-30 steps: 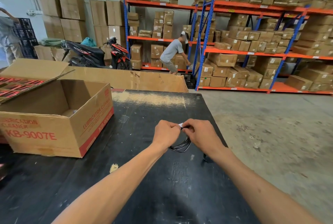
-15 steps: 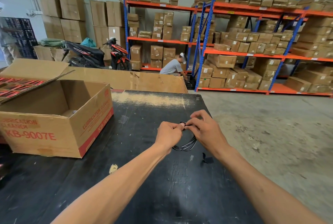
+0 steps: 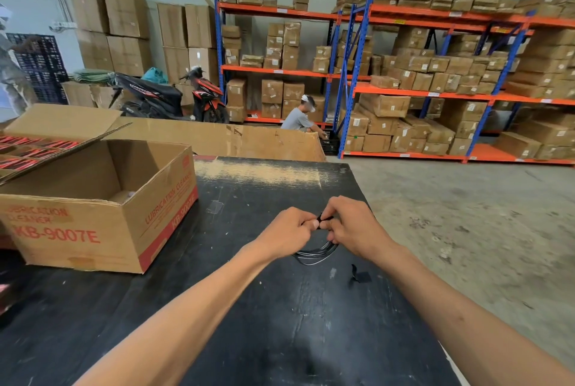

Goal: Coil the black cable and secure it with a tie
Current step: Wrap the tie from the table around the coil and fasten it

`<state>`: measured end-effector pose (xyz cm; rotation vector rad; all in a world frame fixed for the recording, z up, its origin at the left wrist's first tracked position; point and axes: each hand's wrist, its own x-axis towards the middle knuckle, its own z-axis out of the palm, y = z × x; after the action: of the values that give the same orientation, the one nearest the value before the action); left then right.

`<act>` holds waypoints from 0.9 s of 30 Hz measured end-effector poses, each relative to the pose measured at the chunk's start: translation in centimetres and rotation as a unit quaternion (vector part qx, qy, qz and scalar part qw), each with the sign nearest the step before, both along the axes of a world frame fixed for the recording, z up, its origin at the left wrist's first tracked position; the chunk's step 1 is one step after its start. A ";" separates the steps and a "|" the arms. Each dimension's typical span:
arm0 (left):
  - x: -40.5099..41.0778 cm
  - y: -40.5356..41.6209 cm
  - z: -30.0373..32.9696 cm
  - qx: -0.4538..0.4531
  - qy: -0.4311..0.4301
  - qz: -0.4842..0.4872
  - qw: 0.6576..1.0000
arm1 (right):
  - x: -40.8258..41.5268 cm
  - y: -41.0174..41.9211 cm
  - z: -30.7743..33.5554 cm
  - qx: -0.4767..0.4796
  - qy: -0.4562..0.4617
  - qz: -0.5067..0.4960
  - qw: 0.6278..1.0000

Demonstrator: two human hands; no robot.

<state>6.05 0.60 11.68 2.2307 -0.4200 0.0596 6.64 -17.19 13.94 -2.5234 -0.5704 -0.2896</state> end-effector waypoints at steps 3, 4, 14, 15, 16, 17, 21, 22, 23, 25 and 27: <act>-0.1 0.3 -0.2 0.054 -0.007 -0.031 0.998 | -0.1 0.5 -0.1 0.061 0.078 -0.053 0.994; -0.1 0.1 -0.4 0.062 -0.012 -0.033 0.997 | -0.1 0.8 -0.1 0.066 0.095 -0.072 0.991; 0.6 -0.7 -1.8 0.037 -0.016 0.036 0.999 | -0.9 2.4 -1.2 -0.133 -0.023 -0.147 0.980; 0.8 -0.3 -1.7 0.011 0.002 0.036 0.999 | -0.9 2.1 -1.2 -0.119 -0.024 -0.152 0.981; 0.9 0.2 -1.6 -0.025 0.025 0.030 0.999 | -0.9 1.8 -1.0 -0.096 -0.022 -0.159 0.982; 1.1 0.6 -1.5 -0.074 0.049 0.020 0.996 | -0.8 1.5 -0.9 -0.069 -0.016 -0.167 0.983; 1.1 2.0 -1.7 -0.289 0.124 -0.043 0.948 | -0.2 0.5 0.1 0.018 0.041 -0.176 0.983; 1.2 2.1 -1.8 -0.335 0.138 -0.045 0.931 | 0.1 0.2 0.2 0.038 0.064 -0.164 0.984; 1.4 2.2 -1.8 -0.363 0.146 -0.039 0.919 | 0.4 0.0 0.3 0.049 0.088 -0.150 0.984; 1.7 2.1 -1.9 -0.362 0.146 -0.019 0.920 | 0.8 -0.3 0.2 0.038 0.125 -0.116 0.985; 1.8 1.9 -1.7 -0.321 0.140 -0.012 0.936 | 0.9 -0.3 0.1 0.030 0.155 -0.074 0.985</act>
<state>7.86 2.46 9.97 1.5559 -0.2238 -0.1189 7.55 -17.48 14.08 -2.4877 -0.2493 0.0358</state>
